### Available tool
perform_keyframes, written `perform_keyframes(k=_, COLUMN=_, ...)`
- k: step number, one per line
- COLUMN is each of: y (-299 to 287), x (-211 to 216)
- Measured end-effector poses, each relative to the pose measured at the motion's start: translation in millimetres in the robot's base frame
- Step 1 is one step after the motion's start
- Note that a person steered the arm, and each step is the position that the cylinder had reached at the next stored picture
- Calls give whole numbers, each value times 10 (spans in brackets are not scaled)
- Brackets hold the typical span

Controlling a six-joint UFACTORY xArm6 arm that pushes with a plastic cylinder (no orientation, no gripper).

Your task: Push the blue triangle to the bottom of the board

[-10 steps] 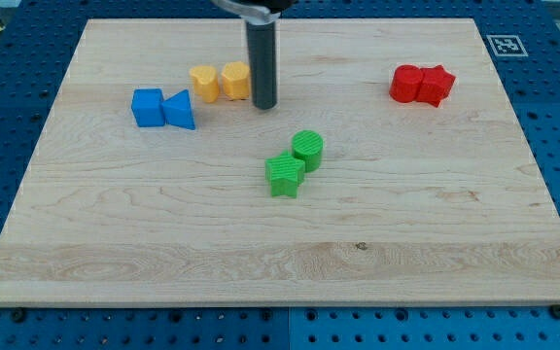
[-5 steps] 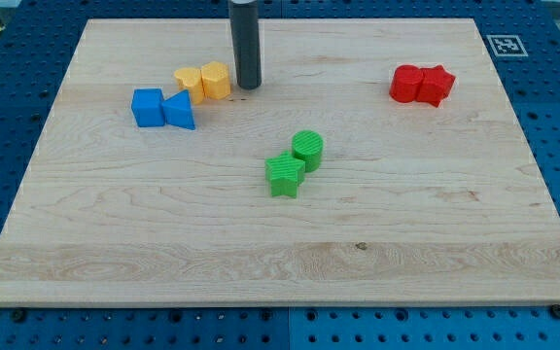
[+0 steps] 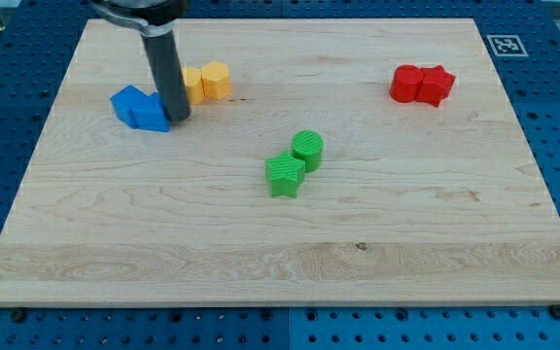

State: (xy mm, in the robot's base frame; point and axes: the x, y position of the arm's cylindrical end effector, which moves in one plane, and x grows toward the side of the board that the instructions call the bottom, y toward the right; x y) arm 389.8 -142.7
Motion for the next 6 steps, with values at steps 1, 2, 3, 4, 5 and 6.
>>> perform_keyframes(k=1, y=-15, x=149)
perform_keyframes(k=2, y=-15, x=174)
perform_keyframes(k=3, y=-15, x=282)
perform_keyframes(k=4, y=10, x=495)
perform_keyframes(k=5, y=18, x=786)
perform_keyframes(k=6, y=18, x=966)
